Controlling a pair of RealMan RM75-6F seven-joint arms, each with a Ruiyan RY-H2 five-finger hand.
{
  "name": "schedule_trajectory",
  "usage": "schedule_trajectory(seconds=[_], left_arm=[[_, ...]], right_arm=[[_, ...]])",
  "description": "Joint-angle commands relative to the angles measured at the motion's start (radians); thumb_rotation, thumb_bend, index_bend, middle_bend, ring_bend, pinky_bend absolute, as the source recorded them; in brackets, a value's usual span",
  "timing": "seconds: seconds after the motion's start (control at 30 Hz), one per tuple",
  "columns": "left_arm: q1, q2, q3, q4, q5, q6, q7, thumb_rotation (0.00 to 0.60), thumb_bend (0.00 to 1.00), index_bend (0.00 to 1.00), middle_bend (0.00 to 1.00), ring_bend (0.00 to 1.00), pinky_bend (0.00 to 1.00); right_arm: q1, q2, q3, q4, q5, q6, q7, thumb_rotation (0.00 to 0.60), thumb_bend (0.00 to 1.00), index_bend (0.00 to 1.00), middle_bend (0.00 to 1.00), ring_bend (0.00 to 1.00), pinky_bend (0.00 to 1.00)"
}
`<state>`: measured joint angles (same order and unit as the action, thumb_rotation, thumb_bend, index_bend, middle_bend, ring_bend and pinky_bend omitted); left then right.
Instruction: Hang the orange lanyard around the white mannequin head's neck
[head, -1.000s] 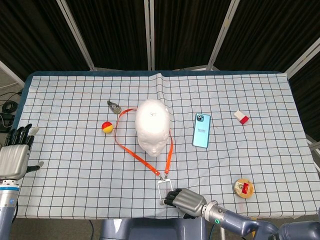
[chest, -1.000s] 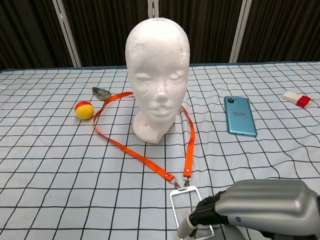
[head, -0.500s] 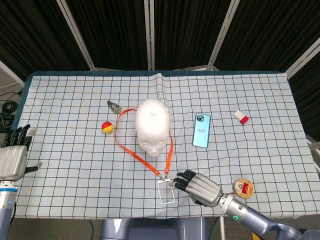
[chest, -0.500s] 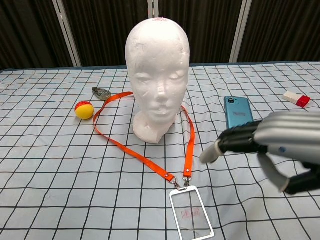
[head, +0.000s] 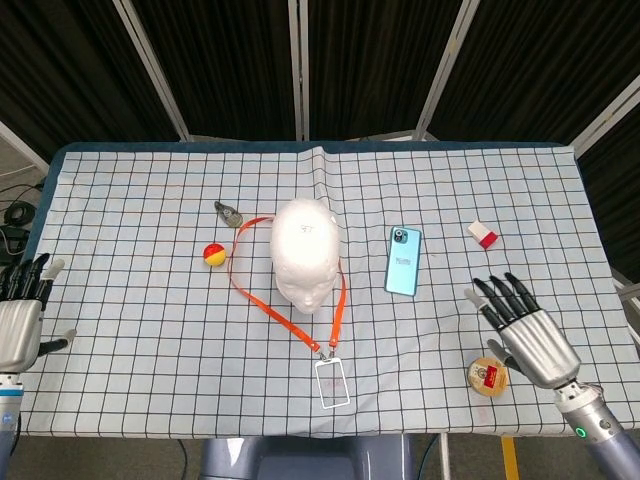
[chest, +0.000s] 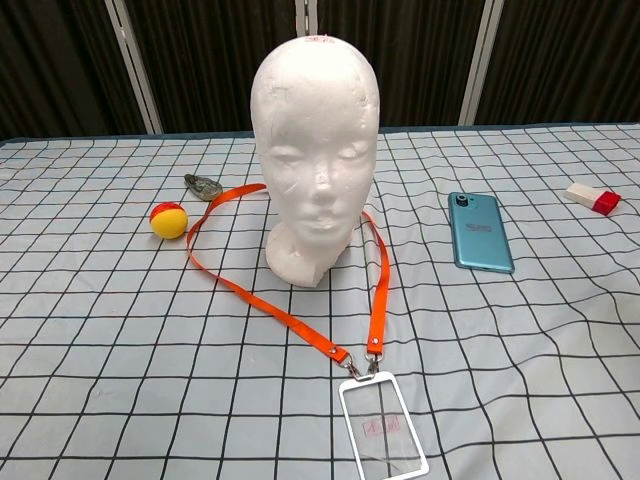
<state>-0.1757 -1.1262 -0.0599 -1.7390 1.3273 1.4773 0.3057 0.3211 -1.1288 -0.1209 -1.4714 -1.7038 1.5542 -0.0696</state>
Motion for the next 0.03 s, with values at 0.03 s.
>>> schedule_trajectory(seconds=[0.03], left_arm=[[0.006,-0.001,0.0,0.008,0.008,0.006,-0.012,0.6,0.0,0.0,0.0,0.0,0.0]], right_arm=[[-0.068,-0.025,0.038,0.014,0.094,0.014,0.003,0.6,0.0,0.0,0.0,0.0,0.0]])
